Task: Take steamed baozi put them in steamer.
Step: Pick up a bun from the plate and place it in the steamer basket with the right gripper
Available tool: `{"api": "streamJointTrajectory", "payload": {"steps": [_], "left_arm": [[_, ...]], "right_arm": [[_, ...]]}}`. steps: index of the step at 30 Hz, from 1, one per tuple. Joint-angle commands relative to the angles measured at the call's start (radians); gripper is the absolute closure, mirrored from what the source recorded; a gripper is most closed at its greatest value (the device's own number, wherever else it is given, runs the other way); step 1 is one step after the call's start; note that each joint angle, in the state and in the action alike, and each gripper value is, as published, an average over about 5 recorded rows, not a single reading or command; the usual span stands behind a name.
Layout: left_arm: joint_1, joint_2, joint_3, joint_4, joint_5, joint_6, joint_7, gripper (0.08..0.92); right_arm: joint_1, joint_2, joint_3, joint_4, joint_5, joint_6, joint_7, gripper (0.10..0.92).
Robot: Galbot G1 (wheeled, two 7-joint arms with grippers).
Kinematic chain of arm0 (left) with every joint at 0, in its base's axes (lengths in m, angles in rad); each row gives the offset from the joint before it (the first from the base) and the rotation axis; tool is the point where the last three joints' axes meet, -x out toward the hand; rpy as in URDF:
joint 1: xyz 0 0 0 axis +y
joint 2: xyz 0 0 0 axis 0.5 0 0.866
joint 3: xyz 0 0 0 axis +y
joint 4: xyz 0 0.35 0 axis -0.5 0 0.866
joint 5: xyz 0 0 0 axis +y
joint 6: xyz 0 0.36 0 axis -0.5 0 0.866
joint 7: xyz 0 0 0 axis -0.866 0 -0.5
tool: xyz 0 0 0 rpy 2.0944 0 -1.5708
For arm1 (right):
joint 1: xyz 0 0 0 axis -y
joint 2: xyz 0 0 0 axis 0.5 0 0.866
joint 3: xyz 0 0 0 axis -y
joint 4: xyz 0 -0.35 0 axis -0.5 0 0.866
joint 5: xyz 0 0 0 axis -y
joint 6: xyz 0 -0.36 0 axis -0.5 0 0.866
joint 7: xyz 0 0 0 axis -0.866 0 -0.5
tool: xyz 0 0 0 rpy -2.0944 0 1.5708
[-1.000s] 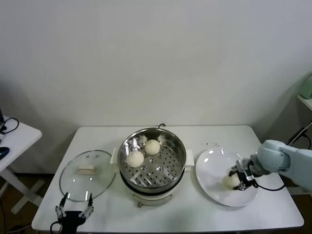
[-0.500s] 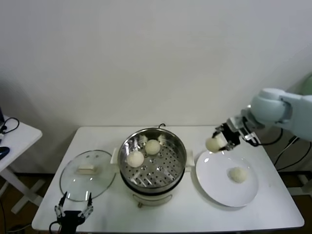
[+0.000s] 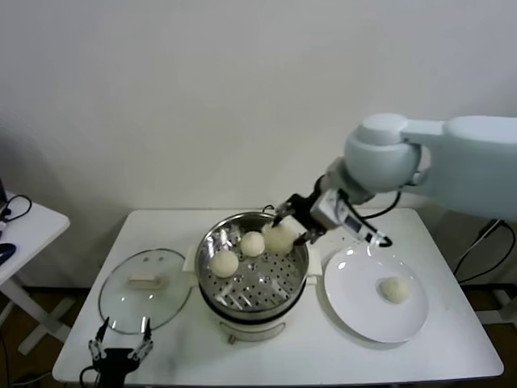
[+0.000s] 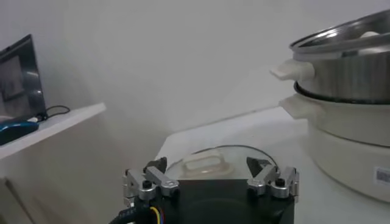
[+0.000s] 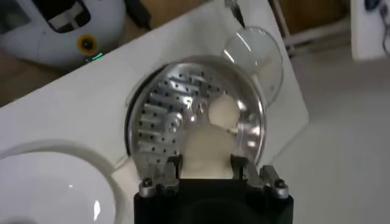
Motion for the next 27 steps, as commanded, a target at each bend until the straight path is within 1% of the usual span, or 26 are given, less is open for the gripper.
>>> {"api": "streamJointTrajectory", "payload": {"steps": [1, 6, 13, 20, 27], "left_arm": [[0.0, -0.002, -0.008, 0.001, -0.003, 0.0, -0.001, 0.177], [-0.003, -0.005, -0.015, 0.005, -0.005, 0.0, -0.002, 0.177], [-0.004, -0.005, -0.019, 0.007, -0.008, -0.001, -0.001, 0.177], [-0.006, -0.004, -0.026, 0.015, -0.011, -0.004, -0.002, 0.177], [-0.011, -0.005, -0.025, 0.02, -0.011, -0.004, -0.002, 0.177]], "right_arm": [[-0.212, 0.161, 0.048, 0.044, -0.255, 0.161, 0.05, 0.462], [-0.273, 0.189, 0.013, 0.006, -0.323, 0.171, 0.064, 0.448], [-0.336, 0.219, 0.029, -0.108, -0.455, 0.189, 0.056, 0.444], [-0.343, 0.223, 0.017, -0.137, -0.454, 0.203, 0.038, 0.442], [-0.354, 0.243, 0.005, -0.143, -0.411, 0.196, 0.041, 0.44]]}}
